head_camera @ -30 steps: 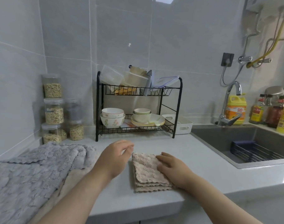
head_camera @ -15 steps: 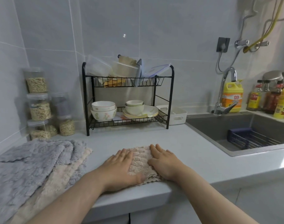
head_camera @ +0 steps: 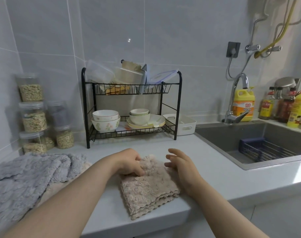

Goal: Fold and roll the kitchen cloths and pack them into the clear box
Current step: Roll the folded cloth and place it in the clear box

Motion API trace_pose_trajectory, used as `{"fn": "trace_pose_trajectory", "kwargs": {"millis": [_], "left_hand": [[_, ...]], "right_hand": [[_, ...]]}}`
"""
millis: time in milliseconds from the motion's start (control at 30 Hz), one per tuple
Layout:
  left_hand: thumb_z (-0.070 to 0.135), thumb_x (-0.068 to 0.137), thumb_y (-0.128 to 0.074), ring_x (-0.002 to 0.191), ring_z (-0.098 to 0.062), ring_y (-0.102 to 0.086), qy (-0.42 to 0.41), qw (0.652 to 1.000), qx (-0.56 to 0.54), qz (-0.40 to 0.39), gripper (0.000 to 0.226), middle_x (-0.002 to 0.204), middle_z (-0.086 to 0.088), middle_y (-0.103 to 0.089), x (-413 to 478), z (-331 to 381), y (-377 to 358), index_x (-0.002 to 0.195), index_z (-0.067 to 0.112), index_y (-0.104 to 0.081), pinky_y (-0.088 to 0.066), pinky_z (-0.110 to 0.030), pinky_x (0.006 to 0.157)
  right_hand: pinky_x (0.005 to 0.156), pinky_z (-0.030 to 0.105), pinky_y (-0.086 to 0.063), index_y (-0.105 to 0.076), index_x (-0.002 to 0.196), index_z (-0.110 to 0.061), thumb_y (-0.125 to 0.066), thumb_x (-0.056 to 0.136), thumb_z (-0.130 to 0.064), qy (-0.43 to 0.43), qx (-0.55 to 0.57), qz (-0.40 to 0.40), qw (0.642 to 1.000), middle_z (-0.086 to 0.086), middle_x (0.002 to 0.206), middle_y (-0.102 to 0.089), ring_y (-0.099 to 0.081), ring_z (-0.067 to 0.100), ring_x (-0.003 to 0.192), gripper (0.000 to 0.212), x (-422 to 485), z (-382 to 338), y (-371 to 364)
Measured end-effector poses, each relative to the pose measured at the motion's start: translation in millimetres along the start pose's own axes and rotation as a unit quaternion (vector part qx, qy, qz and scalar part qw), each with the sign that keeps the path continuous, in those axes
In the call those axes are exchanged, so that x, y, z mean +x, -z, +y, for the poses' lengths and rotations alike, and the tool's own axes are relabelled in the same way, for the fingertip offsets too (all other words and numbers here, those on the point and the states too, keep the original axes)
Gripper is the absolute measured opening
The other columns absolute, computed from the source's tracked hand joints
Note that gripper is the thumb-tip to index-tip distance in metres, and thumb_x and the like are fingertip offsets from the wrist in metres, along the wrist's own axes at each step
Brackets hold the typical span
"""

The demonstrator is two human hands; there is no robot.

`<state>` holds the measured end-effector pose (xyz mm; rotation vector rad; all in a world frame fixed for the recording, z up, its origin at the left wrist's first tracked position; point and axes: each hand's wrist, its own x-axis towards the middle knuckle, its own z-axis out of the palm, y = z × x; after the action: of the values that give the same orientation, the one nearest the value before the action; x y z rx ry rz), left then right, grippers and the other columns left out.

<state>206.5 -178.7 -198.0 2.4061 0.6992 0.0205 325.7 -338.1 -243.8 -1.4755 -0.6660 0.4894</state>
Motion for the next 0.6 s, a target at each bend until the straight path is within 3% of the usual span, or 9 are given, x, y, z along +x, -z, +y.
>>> {"fn": "trace_pose_trajectory", "kwargs": {"millis": [67,133,167,233,300,367,433,533,600], "left_hand": [[0.004,0.079,-0.07,0.077,-0.025,-0.064,0.003,0.985,-0.167,0.032,0.021,0.087,-0.015,-0.068,-5.3,-15.4,-2.4,0.099,0.0,-0.064,-0.055,-0.04,0.072],[-0.005,0.083,-0.065,0.082,-0.031,-0.068,0.003,0.925,-0.373,0.069,0.022,0.095,-0.021,-0.071,-11.6,-31.8,-6.8,0.105,-0.002,-0.062,-0.055,-0.046,0.078],[-0.007,0.085,-0.063,0.082,-0.033,-0.07,0.001,0.888,-0.451,0.094,0.023,0.095,-0.022,-0.072,-12.7,-39.4,-9.2,0.107,-0.003,-0.061,-0.057,-0.044,0.075],[-0.006,0.085,-0.062,0.08,-0.033,-0.071,0.0,0.822,-0.548,0.155,0.023,0.093,-0.02,-0.073,-11.7,-49.7,-12.5,0.108,-0.002,-0.061,-0.058,-0.042,0.07],[-0.003,0.083,-0.066,0.082,-0.033,-0.072,-0.003,0.783,-0.593,0.189,0.025,0.093,-0.018,-0.074,-11.7,-51.7,-12.6,0.107,0.002,-0.06,-0.058,-0.043,0.069],[0.004,0.073,-0.074,0.088,-0.032,-0.072,-0.013,0.778,-0.599,0.19,0.037,0.095,-0.015,-0.075,-13.9,-50.6,-12.2,0.107,0.005,-0.059,-0.058,-0.047,0.073],[0.006,0.071,-0.075,0.088,-0.034,-0.072,-0.014,0.791,-0.584,0.18,0.037,0.095,-0.016,-0.074,-16.9,-48.8,-13.4,0.104,0.003,-0.059,-0.059,-0.049,0.073],[-0.005,0.081,-0.067,0.092,-0.038,-0.07,0.0,0.813,-0.556,0.176,0.018,0.096,-0.025,-0.072,-15.5,-49.2,-13.7,0.097,-0.003,-0.058,-0.055,-0.055,0.082],[-0.013,0.082,-0.062,0.089,-0.036,-0.071,-0.001,0.816,-0.551,0.175,0.018,0.095,-0.025,-0.072,-13.4,-51.3,-13.6,0.097,-0.004,-0.061,-0.055,-0.052,0.082]], "right_hand": [[0.079,0.028,-0.052,-0.063,0.107,-0.014,-0.047,0.099,-0.017,0.001,0.012,-0.001,1.0,0.011,0.11,-0.068,-0.065,0.016,0.087,0.018,-3.1,-6.7,0.8],[0.071,0.016,-0.05,-0.066,0.102,-0.014,-0.049,0.099,-0.03,0.016,-0.003,-0.031,0.999,-0.001,0.096,-0.072,-0.067,0.0,0.08,0.023,-2.0,-11.6,-7.3],[0.077,0.017,-0.051,-0.065,0.109,-0.016,-0.054,0.096,-0.039,0.019,-0.005,-0.052,0.998,-0.005,0.098,-0.072,-0.067,-0.002,0.086,0.029,1.5,-12.4,-13.9],[0.091,0.033,-0.053,-0.06,0.121,-0.02,-0.068,0.082,-0.05,0.0,-0.005,-0.079,0.997,-0.002,0.106,-0.073,-0.069,0.011,0.099,0.049,11.2,-11.8,-31.4],[0.087,0.04,-0.057,-0.06,0.12,-0.019,-0.077,0.078,-0.031,-0.004,-0.021,-0.087,0.996,0.004,0.099,-0.075,-0.073,0.021,0.091,0.047,20.1,-8.8,-45.2],[0.082,0.042,-0.059,-0.063,0.115,-0.013,-0.075,0.078,-0.008,0.004,-0.056,-0.07,0.996,0.01,0.093,-0.075,-0.074,0.025,0.084,0.04,26.7,-4.7,-49.7],[0.084,0.045,-0.058,-0.067,0.107,-0.012,-0.068,0.079,0.003,0.008,-0.046,-0.059,0.997,0.013,0.093,-0.075,-0.073,0.028,0.087,0.032,28.3,-1.9,-46.2],[0.085,0.05,-0.057,-0.065,0.105,-0.017,-0.064,0.075,0.006,-0.002,0.023,-0.05,0.998,0.017,0.095,-0.073,-0.071,0.034,0.088,0.037,28.8,-0.9,-40.5],[0.088,0.055,-0.054,-0.065,0.108,-0.014,-0.067,0.07,0.0,-0.013,0.067,-0.064,0.996,0.021,0.099,-0.072,-0.068,0.042,0.095,0.04,29.1,-1.8,-39.7]]}}
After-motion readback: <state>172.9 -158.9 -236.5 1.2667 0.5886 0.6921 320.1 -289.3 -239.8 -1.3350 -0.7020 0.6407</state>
